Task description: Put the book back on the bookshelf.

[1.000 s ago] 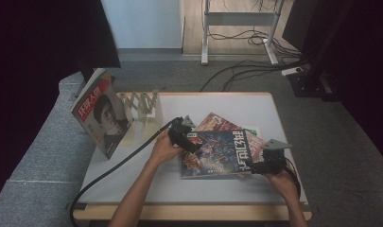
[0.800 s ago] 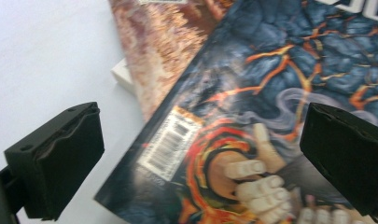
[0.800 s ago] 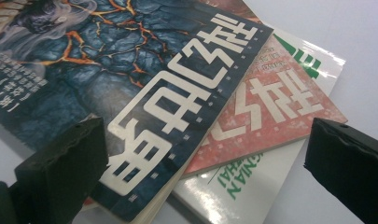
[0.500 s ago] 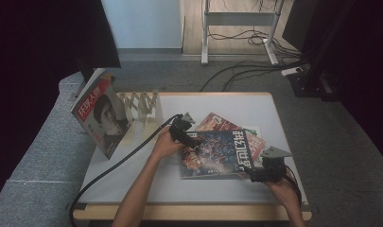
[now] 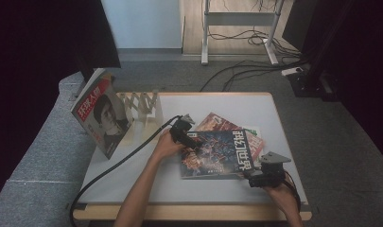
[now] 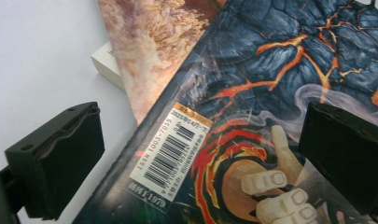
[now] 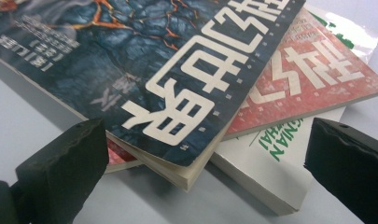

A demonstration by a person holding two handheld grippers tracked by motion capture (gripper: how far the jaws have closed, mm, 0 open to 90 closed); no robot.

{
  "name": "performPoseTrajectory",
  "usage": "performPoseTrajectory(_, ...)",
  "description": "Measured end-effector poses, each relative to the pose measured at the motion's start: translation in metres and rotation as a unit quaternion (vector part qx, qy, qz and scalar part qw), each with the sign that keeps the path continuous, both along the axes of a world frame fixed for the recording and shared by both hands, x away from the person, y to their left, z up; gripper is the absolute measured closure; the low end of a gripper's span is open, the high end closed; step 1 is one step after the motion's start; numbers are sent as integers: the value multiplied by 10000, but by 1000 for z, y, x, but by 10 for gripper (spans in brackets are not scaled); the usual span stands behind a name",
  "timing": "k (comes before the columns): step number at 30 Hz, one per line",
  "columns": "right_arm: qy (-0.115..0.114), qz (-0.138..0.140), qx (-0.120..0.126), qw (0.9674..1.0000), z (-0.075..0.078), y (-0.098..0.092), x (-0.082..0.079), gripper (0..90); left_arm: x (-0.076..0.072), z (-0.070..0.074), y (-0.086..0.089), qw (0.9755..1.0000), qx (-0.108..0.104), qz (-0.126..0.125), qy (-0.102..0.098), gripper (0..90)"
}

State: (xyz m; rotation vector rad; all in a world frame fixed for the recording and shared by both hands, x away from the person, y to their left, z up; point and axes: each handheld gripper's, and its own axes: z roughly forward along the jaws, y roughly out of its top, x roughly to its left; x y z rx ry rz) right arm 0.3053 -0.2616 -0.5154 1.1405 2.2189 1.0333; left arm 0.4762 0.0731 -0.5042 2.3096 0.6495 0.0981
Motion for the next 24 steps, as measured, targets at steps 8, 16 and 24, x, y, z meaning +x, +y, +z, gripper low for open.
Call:
performPoseTrajectory(8, 11, -18, 6, 10000, -3, 0, 2, 0, -5, 1, -1, 10000, 41, -38, 22, 3)
performPoseTrajectory(16, -13, -105, -37, 9999, -3, -4, 7, 0, -12, 1, 2, 9999, 91, 3, 47, 1)
performPoseTrajectory(24, 2, -188, -141, 9997, -1, -8, 15, 0, -23, 1, 8, 9999, 128, 37, 27, 0)
